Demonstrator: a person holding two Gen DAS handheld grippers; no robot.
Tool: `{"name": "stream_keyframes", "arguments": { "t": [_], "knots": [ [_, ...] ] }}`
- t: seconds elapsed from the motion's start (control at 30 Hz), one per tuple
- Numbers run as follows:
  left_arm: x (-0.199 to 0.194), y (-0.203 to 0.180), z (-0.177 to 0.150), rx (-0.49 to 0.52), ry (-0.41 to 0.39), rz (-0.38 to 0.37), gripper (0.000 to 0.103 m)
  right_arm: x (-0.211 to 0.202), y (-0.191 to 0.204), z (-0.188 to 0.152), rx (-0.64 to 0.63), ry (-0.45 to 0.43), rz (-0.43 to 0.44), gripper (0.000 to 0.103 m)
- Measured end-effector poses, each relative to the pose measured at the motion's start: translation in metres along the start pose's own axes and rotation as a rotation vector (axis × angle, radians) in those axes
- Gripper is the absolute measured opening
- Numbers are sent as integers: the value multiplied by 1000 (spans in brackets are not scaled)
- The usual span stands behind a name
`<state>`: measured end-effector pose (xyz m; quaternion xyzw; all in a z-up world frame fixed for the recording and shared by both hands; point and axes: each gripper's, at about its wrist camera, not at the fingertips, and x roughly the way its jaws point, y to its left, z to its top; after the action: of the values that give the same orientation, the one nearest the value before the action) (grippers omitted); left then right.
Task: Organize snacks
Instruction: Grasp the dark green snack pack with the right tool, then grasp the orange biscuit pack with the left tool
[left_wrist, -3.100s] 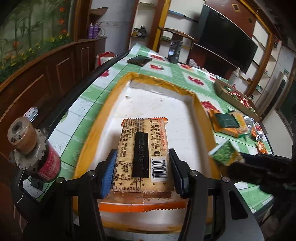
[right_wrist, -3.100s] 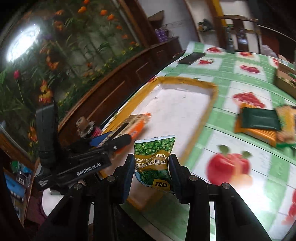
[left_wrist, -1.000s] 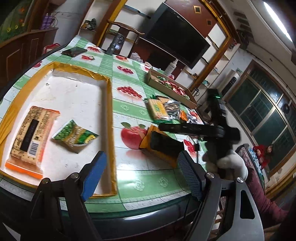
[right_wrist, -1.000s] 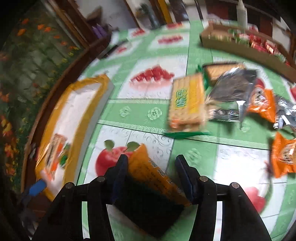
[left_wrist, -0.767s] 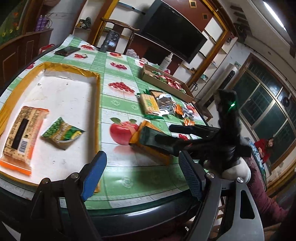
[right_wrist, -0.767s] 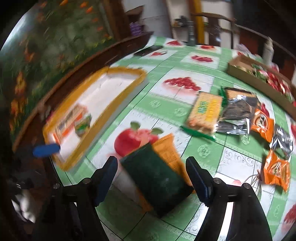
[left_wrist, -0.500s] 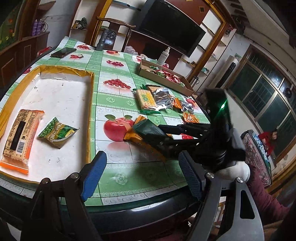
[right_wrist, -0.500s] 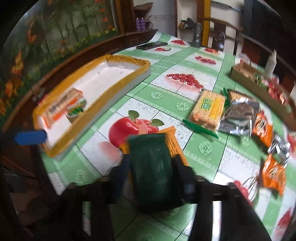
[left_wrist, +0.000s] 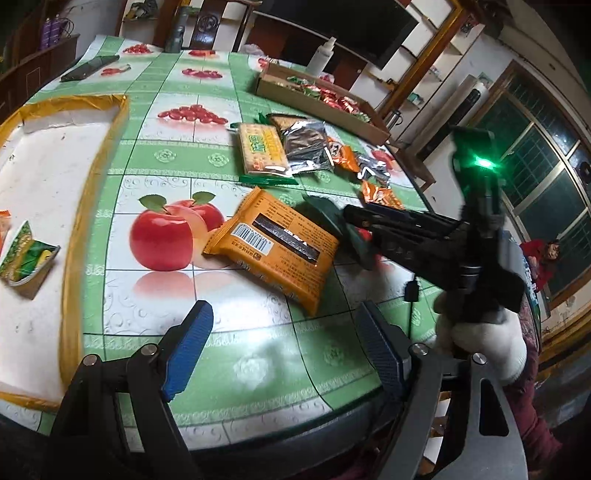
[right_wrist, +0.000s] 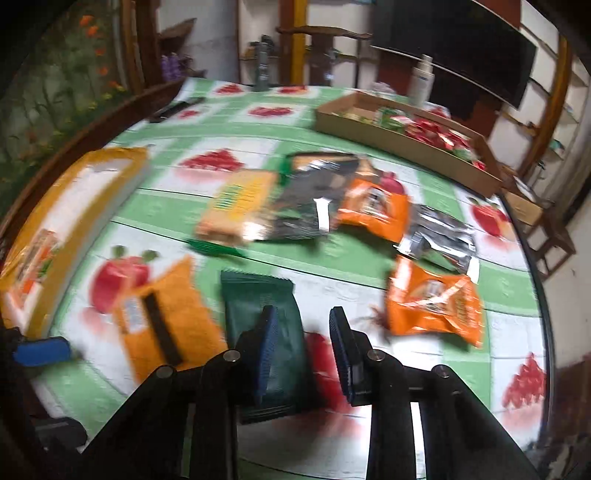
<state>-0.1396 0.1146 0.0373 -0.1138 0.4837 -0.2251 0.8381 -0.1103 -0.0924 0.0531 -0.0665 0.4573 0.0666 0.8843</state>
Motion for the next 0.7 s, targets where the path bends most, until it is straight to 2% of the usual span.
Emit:
{"name": "stream_keyframes", "arguments": {
  "t": [0.07, 0.13, 0.23, 0.27, 0.33, 0.43, 0.5, 0.57, 0.6, 0.63, 0.67, 0.7],
  "knots": [
    [3, 2, 0, -17, 2, -3, 80, -8, -11, -1, 52, -35, 85, 34],
    [3, 4, 1, -35, -5, -1, 80, -20, -11, 2, 71, -92, 248, 34],
    [-3, 9, 0, -66, -32, -1, 80, -22, 0, 13, 80, -86, 473, 40],
    [-6, 11, 0, -71, -39, -1, 80, -18, 4, 17, 83, -75, 488, 41],
    [-10, 13, -1, -78, -50, -1, 80, -5, 14, 23, 79, -55, 438, 43],
    [-13, 14, -4, -72, -51, 2, 80, 19, 19, 19, 132, 38, 422, 44],
    [-12, 13, -3, -63, -48, 1, 80, 23, 19, 12, 161, 69, 452, 44],
    [-8, 11, -2, -55, -38, 1, 80, 21, 21, -1, 197, 112, 566, 44],
    [-6, 11, -3, -52, -30, 0, 80, 19, 20, -5, 224, 128, 651, 44],
    [-4, 10, -2, -48, -26, 1, 80, 16, 16, -7, 243, 125, 688, 44],
    [-3, 9, -2, -43, -23, 7, 80, 10, 10, -8, 250, 100, 681, 44],
    [-2, 9, -2, -40, -22, 13, 80, 0, 2, -8, 237, 49, 626, 45]
  ]
}}
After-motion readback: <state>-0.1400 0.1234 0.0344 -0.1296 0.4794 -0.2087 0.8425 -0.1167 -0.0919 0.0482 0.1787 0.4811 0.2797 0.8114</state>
